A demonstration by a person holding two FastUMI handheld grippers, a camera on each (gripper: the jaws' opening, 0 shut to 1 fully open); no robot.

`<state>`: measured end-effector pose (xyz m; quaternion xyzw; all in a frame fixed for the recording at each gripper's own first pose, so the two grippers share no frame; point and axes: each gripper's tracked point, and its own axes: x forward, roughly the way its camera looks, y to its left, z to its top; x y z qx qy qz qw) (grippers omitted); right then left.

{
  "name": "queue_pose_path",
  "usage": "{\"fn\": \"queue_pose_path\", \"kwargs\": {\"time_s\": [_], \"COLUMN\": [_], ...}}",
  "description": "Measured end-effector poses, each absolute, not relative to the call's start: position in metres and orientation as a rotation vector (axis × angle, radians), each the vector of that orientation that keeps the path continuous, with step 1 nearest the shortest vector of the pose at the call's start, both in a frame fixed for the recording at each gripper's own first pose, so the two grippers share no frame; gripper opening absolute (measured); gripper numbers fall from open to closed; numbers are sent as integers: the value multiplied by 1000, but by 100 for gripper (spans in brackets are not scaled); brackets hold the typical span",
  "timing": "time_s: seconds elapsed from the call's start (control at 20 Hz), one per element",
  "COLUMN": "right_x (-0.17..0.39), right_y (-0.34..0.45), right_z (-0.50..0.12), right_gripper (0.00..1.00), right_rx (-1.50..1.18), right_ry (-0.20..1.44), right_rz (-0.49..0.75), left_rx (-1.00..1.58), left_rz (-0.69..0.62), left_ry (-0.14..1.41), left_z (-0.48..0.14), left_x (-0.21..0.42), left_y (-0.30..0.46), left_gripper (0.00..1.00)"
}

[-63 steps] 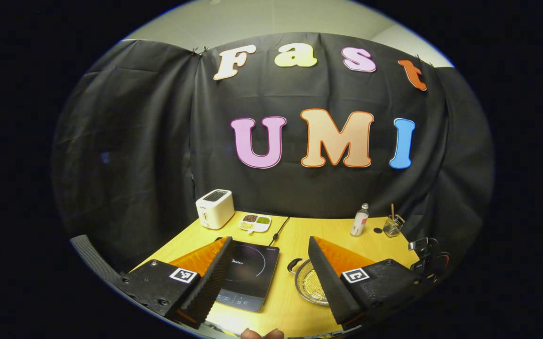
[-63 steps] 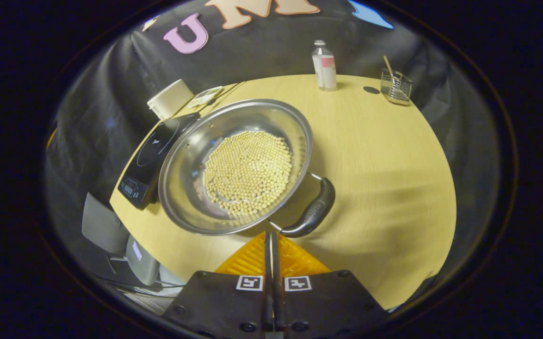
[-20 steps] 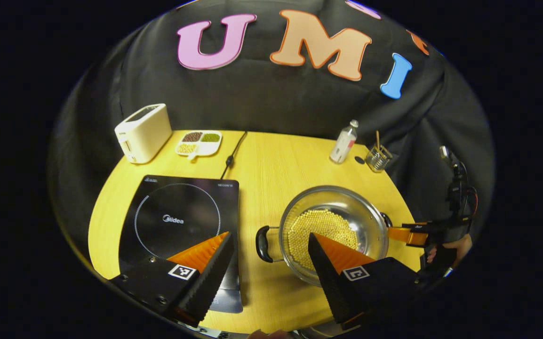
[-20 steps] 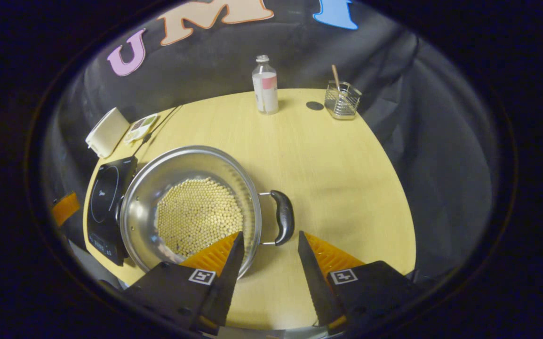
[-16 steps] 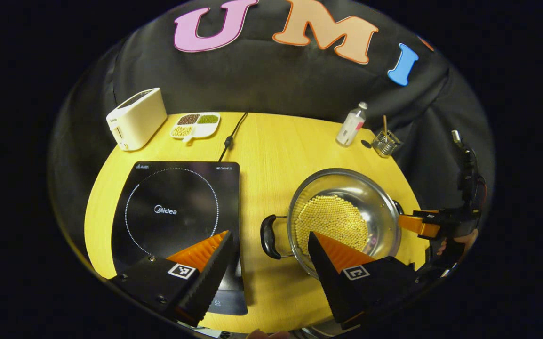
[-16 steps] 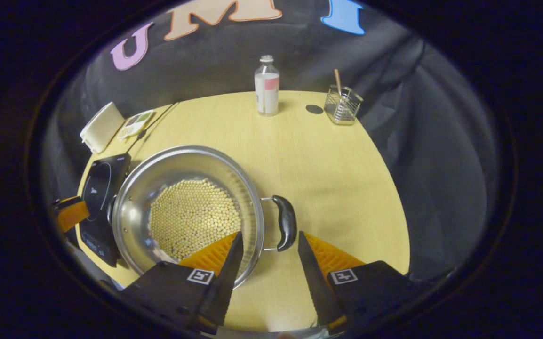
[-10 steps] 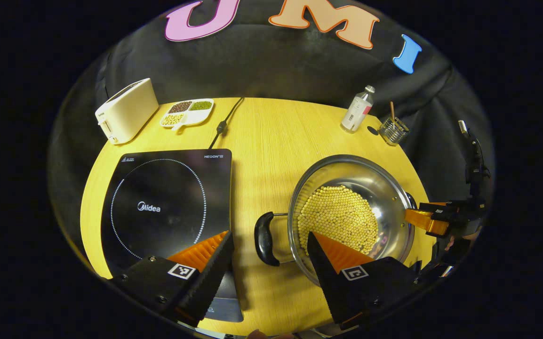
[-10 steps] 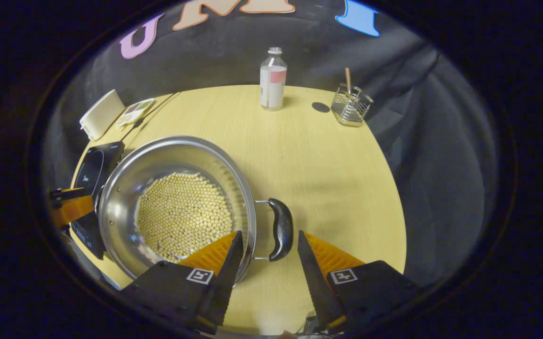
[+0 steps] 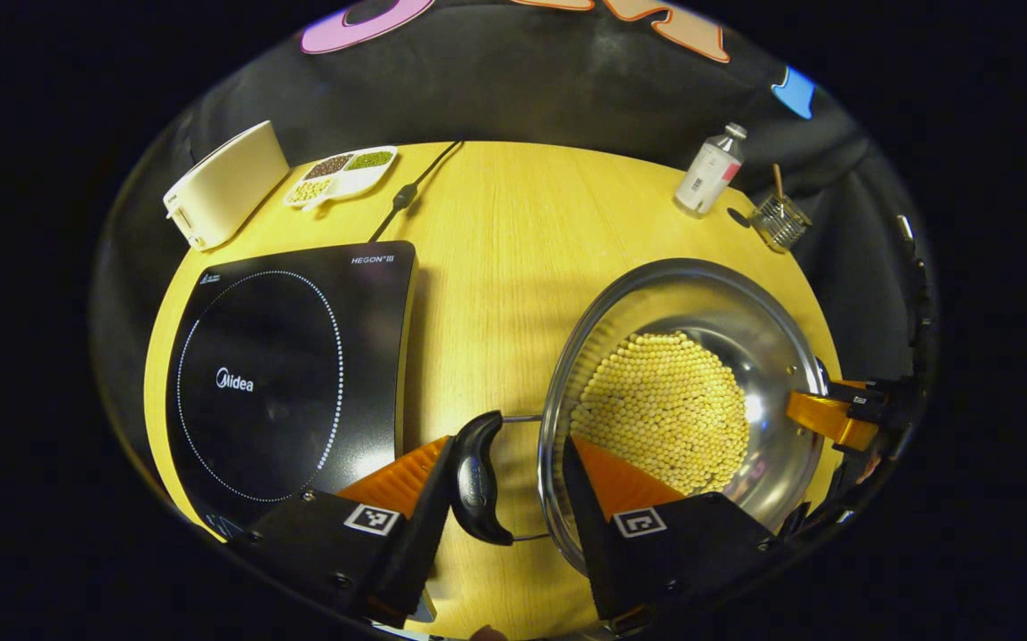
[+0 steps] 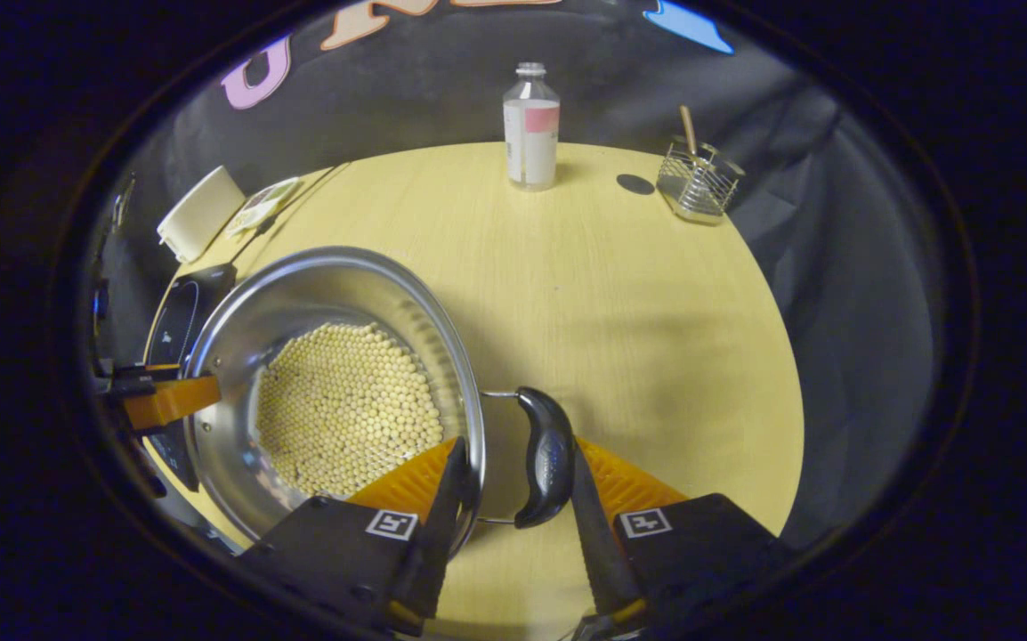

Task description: First push the handle of the pot to place it horizontally, then grasp the pot with both hands and set it on the induction cooktop.

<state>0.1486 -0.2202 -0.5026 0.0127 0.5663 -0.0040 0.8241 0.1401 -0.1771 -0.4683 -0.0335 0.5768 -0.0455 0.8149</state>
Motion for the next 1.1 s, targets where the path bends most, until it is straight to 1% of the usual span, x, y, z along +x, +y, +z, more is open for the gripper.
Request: {"fn": "queue_pose_path", "kwargs": {"time_s": [0.05, 0.15, 0.25, 0.3, 0.35, 0.45, 0.7, 0.75, 0.8, 0.85, 0.9, 0.95, 1.0, 1.05, 1.1], "right_x": [149, 152, 151, 152, 152, 153, 154, 152, 153, 154, 155, 156, 158, 159, 162], "right_y": [-220, -219, -219, -219, -218, -217, -216, -217, -217, -216, -216, -215, -216, -217, -215], "right_z": [-503, -505, -504, -497, -504, -506, -504, -507, -509, -510, -510, -509, -509, -510, -511], "right_gripper": [63, 62, 51, 51, 51, 41, 41, 47, 47, 46, 46, 46, 46, 46, 47], "right_rx": [39, 45, 44, 50, 53, 71, 99, 105, 108, 113, 121, 128, 133, 138, 140], "right_ry": [1207, 1196, 1186, 1186, 1190, 1206, 1190, 1188, 1181, 1176, 1172, 1169, 1168, 1164, 1162], "right_rz": [-10, -7, -4, -6, 1, 2, 38, 50, 63, 73, 84, 93, 105, 116, 130], "left_rx": [-66, -70, -68, -77, -91, -108, -78, -73, -65, -60, -54, -51, -48, -45, -42], "left_rz": [-91, -78, -71, -64, -54, -38, -20, -13, -8, -1, 6, 15, 24, 34, 43], "left_ry": [1241, 1244, 1257, 1258, 1275, 1293, 1256, 1252, 1248, 1240, 1235, 1229, 1225, 1221, 1217], "left_z": [-474, -474, -475, -475, -475, -471, -449, -443, -439, -434, -429, -425, -420, -416, -413], "left_x": [139, 139, 138, 139, 137, 132, 128, 127, 126, 126, 123, 121, 118, 116, 114], "left_y": [-175, -177, -176, -177, -177, -176, -166, -162, -158, -155, -151, -148, -145, -141, -138], "left_gripper": [65, 68, 65, 65, 64, 63, 60, 63, 61, 63, 60, 60, 63, 60, 60]}}
